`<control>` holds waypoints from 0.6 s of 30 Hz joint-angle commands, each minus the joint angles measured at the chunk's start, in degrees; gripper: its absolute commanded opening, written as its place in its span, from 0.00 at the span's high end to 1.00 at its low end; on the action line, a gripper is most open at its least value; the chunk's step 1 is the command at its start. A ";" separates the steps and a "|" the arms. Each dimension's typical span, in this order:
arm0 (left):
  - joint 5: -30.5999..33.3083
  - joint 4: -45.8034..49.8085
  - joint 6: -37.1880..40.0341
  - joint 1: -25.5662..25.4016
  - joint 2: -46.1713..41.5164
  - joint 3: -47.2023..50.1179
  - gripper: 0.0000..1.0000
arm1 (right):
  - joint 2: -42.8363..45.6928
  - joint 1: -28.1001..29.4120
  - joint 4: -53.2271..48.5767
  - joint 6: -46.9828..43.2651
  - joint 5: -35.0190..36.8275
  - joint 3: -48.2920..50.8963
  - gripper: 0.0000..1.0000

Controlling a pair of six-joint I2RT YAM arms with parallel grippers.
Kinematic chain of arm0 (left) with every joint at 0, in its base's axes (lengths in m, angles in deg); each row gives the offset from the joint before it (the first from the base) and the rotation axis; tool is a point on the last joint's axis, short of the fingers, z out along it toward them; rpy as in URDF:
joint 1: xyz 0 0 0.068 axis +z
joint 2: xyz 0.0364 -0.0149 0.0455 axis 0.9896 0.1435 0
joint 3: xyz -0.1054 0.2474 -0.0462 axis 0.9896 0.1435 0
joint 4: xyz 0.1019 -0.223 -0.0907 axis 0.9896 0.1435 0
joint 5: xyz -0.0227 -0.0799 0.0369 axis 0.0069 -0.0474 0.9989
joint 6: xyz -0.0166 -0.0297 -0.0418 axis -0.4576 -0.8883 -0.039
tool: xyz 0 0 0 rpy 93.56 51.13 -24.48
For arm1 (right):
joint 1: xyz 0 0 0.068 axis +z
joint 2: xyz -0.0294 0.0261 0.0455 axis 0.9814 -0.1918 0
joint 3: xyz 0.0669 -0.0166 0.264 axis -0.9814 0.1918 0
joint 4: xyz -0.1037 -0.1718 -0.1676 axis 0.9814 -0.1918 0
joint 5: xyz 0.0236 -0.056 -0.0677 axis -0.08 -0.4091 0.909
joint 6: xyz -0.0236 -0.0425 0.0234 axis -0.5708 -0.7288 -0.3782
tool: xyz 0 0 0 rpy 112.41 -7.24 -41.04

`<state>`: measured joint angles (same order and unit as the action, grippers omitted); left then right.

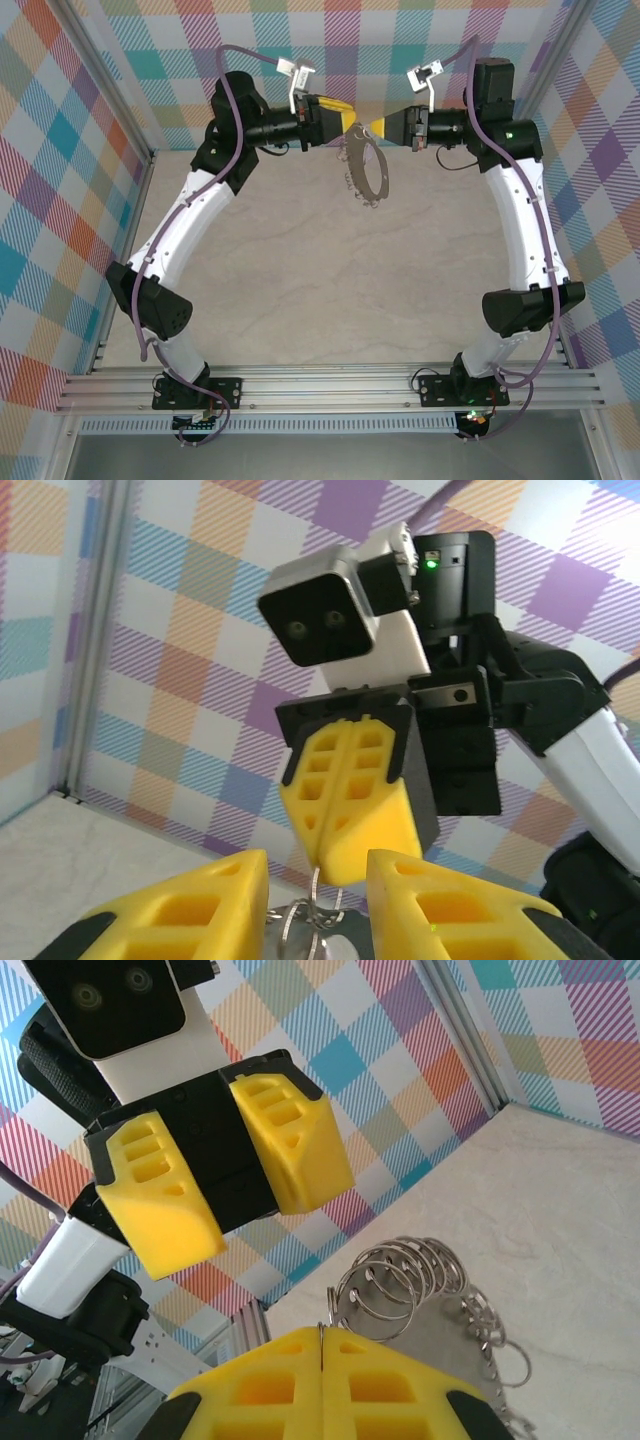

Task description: Put the keys on the keyring

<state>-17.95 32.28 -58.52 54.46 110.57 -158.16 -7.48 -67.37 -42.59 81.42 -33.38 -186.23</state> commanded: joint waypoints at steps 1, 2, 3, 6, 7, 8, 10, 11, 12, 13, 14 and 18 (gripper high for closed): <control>-4.59 1.85 1.15 -0.19 1.17 -3.09 0.68 | 0.62 -0.37 1.84 -0.27 -2.92 -0.56 1.00; -4.98 2.32 1.15 -0.30 1.49 -3.46 0.68 | 0.73 -0.37 2.53 0.20 -2.98 -0.17 1.00; -5.32 2.68 1.18 -0.37 1.66 -3.71 0.67 | 0.84 -0.41 3.30 0.67 -3.01 0.22 1.00; -6.05 3.65 1.23 -0.61 2.42 -4.63 0.67 | 0.93 -0.41 4.37 1.42 -3.10 0.82 1.00; -6.12 3.84 1.29 -0.73 2.64 -4.89 0.66 | 0.93 -0.40 4.64 1.59 -3.16 0.91 1.00; -6.24 3.97 1.24 -0.80 2.82 -5.10 0.66 | 0.99 -0.38 4.97 1.88 -3.28 0.99 1.00; -6.63 4.49 1.23 -1.09 3.38 -5.60 0.66 | 1.07 -0.41 5.71 2.42 -3.50 1.26 1.00; -6.90 4.84 1.23 -1.25 3.66 -6.02 0.66 | 1.10 -0.42 6.11 2.78 -3.61 1.42 1.00; -6.95 5.30 1.41 -1.45 3.91 -6.42 0.66 | 1.20 -0.37 6.58 2.97 -3.64 1.66 1.00; -7.00 5.49 1.44 -1.53 4.12 -6.61 0.66 | 1.21 -0.41 6.92 3.18 -3.73 1.79 1.00; -7.09 5.52 1.42 -1.67 4.24 -6.79 0.66 | 1.29 -0.37 7.16 3.34 -3.83 1.96 1.00; -6.86 5.88 1.59 -2.06 4.80 -7.42 0.65 | 1.37 -0.41 7.63 3.60 -3.91 2.26 1.00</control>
<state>-23.46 37.42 -57.86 53.28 115.03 -163.25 -7.45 -67.37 -38.28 84.35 -34.89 -184.13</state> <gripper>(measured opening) 0.346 0.045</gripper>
